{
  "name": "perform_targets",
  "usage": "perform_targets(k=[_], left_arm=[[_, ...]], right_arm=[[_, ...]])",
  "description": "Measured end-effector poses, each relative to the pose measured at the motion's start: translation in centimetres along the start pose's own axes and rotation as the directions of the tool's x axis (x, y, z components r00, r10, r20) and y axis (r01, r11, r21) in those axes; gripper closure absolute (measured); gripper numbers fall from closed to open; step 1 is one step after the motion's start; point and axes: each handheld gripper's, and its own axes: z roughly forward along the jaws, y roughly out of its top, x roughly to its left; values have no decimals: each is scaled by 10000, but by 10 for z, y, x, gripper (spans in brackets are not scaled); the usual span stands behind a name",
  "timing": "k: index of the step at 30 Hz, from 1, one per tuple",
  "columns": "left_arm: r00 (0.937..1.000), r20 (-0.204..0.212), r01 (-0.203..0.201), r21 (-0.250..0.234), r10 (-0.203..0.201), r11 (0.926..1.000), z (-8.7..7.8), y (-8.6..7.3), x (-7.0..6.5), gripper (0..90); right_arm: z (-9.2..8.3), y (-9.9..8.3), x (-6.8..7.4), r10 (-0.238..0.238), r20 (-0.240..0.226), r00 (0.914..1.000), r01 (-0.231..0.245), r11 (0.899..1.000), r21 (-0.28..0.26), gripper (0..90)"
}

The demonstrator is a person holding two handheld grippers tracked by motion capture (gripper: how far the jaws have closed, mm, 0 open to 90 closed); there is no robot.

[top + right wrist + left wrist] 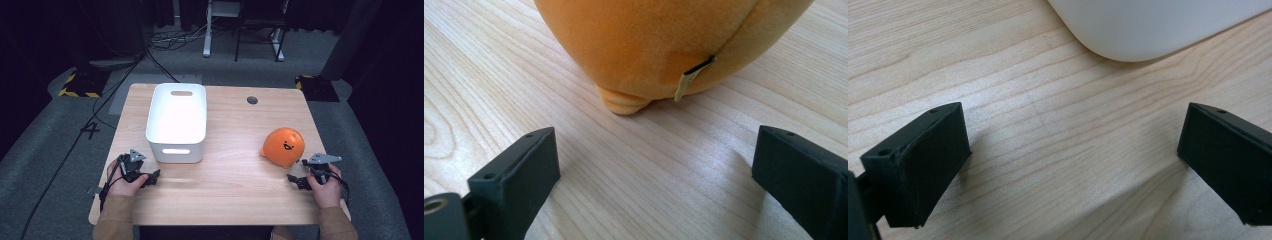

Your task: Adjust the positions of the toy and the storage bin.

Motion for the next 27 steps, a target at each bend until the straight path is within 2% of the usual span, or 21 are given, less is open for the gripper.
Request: perform_targets(k=[4, 6, 7, 9, 11, 13, 14, 18, 23, 27], left_arm=[[10000, 21, 45, -102, -45, 9999, -3, -1, 3, 50], [9998, -23, 194, -176, -194, 9997, -8, -1, 5, 185], [9995, -11, 328, -130, -328, 9994, -10, -1, 6, 221], [9981, -42, 612, -171, -613, 9980, -16, 0, 8, 153], [9964, 86, 847, -222, -845, 9962, -22, 0, 11, 210], [9950, 168, 988, -325, -983, 9946, -25, 0, 12, 189], [9939, 389, 1051, -465, -1033, 9934, -31, 1, 13, 195], [9947, 593, 883, -671, -843, 9938, -41, 3, 13, 199], [9963, 498, 750, -1028, -702, 9919, -53, 11, 12, 204], [9957, 599, 771, -1158, -705, 9903, -60, 16, 9, 205]], right_arm=[[0, 0, 0, -14, -16, 10000, 14, 10000, 6, 50], [0, 0, 0, -8, 2, 10000, 8, 10000, -14, 50], [0, 0, 0, 16, -29, 10000, -16, 10000, 28, 50], [0, 0, 1, 32, -16, 10000, -32, 10000, -4, 50], [0, 0, 1, 36, -16, 10000, -36, 10000, -6, 50], [0, 0, 1, 43, -20, 10000, -43, 10000, -5, 50], [0, 0, 1, 37, -22, 10000, -37, 10000, -8, 50], [0, 0, 1, 57, -27, 10000, -57, 10000, -16, 50], [0, 0, 1, 49, -31, 10000, -49, 10000, -2, 50], [0, 0, 1, 78, -23, 10000, -78, 10000, -14, 50]])
